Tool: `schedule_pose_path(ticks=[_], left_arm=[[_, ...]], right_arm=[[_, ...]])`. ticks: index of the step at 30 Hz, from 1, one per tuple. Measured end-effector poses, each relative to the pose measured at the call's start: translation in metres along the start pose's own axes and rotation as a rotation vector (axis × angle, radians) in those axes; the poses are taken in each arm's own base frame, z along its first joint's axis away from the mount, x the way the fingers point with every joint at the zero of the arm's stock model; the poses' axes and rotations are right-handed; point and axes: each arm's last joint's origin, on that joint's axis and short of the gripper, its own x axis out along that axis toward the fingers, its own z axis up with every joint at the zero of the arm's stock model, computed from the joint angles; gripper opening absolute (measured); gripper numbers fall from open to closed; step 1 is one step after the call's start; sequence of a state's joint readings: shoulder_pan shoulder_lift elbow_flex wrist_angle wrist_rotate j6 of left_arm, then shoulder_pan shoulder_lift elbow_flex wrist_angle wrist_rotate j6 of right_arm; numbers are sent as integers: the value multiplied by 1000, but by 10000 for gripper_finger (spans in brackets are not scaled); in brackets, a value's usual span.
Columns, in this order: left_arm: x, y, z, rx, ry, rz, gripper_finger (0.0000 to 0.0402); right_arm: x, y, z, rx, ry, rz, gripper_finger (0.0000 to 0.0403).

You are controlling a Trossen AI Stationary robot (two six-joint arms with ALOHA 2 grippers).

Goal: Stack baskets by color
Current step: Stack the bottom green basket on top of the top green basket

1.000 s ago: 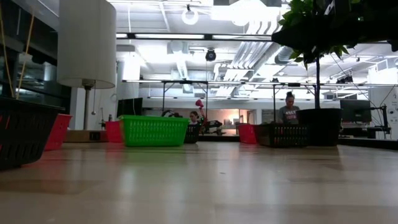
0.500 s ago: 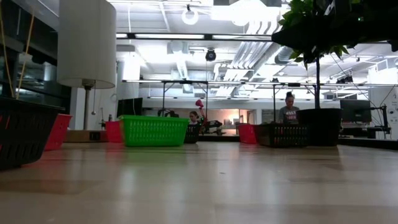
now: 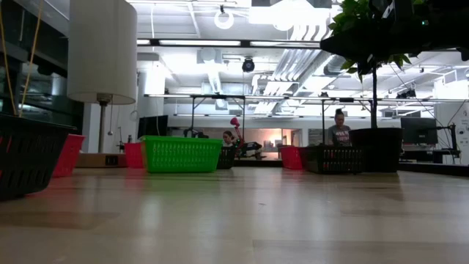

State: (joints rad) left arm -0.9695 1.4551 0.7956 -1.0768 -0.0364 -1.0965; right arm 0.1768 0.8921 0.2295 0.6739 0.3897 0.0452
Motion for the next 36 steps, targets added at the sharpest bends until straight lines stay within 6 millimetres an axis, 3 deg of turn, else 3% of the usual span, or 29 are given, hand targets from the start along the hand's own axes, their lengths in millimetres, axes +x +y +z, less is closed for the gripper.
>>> schedule_pose_path(ticks=[3,8,17,22,26,30,34,36], left_arm=[[-1,1,-2,0,36,-15,13],[-13,5,-5,-28,96,-46,11],[-84,21,-7,-77,39,-130,1],[-119,39,2,-159,-185,-141,1],[-132,60,17,-252,-396,-91,0],[-130,80,44,-372,-596,45,0],[-120,98,69,-718,-868,165,0],[-112,106,79,-854,-923,191,0]], right_arm=[[0,0,0,0,0,0,0],[0,0,0,0,1,1,0],[0,0,0,1,-2,7,0],[0,0,0,1,-3,4,0],[0,0,0,1,-3,4,0],[0,0,0,1,-3,5,0],[0,0,0,1,-3,5,0],[0,0,1,1,-4,5,0]])
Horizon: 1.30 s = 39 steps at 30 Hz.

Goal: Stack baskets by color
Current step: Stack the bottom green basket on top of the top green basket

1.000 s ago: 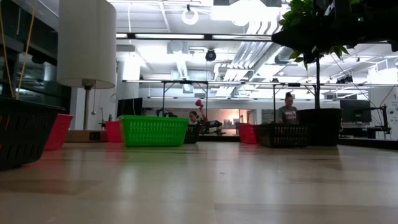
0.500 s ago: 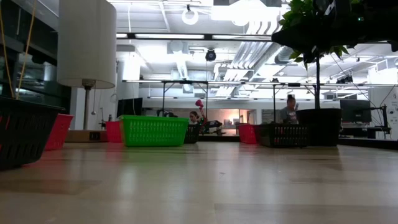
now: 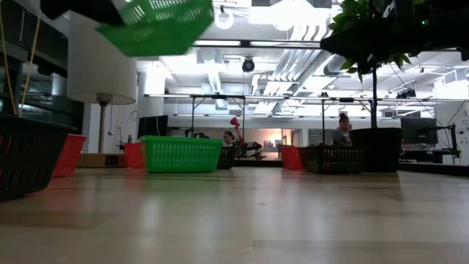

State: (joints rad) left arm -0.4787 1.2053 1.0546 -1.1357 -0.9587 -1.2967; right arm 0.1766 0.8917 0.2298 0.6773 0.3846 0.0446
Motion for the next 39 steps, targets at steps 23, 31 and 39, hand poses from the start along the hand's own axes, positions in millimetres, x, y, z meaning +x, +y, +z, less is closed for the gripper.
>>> schedule_pose_path(ticks=[23,31,39], left_arm=[[101,15,-42,-688,43,127,0],[113,19,-43,-714,17,201,0],[131,14,-59,-688,28,283,0]], right_arm=[[0,0,3,81,-29,5,0],[0,1,2,120,-17,24,0],[0,1,2,126,-20,25,0]])
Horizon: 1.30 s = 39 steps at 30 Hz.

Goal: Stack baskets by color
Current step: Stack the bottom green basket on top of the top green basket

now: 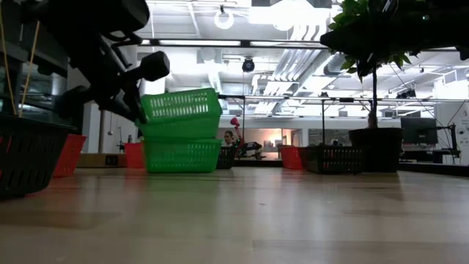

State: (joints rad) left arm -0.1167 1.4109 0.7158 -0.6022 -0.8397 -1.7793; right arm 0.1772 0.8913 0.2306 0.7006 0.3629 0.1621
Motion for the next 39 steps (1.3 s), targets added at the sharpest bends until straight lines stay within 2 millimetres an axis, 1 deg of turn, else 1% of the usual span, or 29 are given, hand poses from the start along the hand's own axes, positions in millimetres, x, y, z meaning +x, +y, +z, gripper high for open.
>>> schedule_pose_path(ticks=[7,13,18,27,31,35,39], left_arm=[[2,0,-2,10,-7,7,2],[2,0,-3,27,7,9,23],[1,-1,-3,71,26,9,58],[-9,-21,4,182,12,-43,142],[-15,-31,9,232,11,-71,173],[-17,-35,11,270,10,-80,193],[-18,-32,11,294,28,-54,202]], right_arm=[[0,0,0,13,1,0,0],[0,0,0,13,2,-1,0],[0,0,0,13,1,-1,0],[0,0,-1,18,8,-1,0],[0,0,-1,20,9,3,0],[0,0,-1,20,12,3,0],[0,0,-2,19,16,4,0]])
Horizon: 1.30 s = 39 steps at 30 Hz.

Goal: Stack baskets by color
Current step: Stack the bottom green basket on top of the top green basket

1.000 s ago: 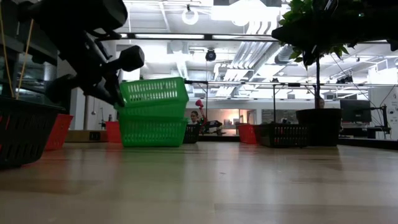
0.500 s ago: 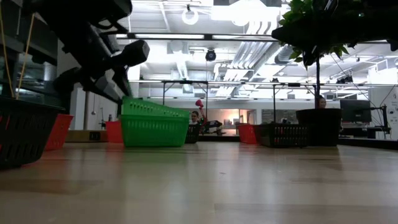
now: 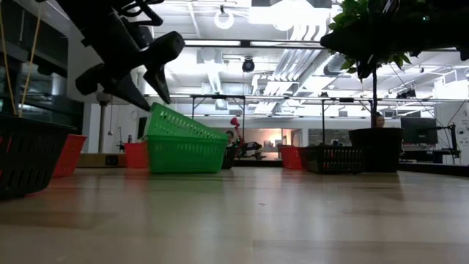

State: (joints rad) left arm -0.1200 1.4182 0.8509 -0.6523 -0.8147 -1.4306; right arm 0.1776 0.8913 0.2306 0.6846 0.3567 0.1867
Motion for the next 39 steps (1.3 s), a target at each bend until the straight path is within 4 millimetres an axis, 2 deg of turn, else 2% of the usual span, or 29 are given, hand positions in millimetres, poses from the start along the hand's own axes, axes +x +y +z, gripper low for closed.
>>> schedule_pose_path(ticks=[9,17,19,23,26,29,35,39], left_arm=[[-9,14,-9,-35,20,89,204],[-21,11,-14,-96,-159,15,204],[-16,6,-13,-56,-171,6,202],[-4,-11,-10,128,-162,-45,190],[7,-25,-1,242,-156,-105,171],[19,-37,18,302,-133,-125,137],[44,-55,54,417,-30,-96,16],[61,-65,64,480,104,-102,8]], right_arm=[[0,0,0,16,0,1,0],[0,0,0,15,0,1,0],[0,0,0,15,0,0,0],[0,0,0,13,-2,-10,0],[0,-1,0,10,-7,-22,0],[0,-1,1,6,-13,-27,0],[0,-1,1,0,-12,-27,0],[0,-1,1,-9,-11,-27,0]])
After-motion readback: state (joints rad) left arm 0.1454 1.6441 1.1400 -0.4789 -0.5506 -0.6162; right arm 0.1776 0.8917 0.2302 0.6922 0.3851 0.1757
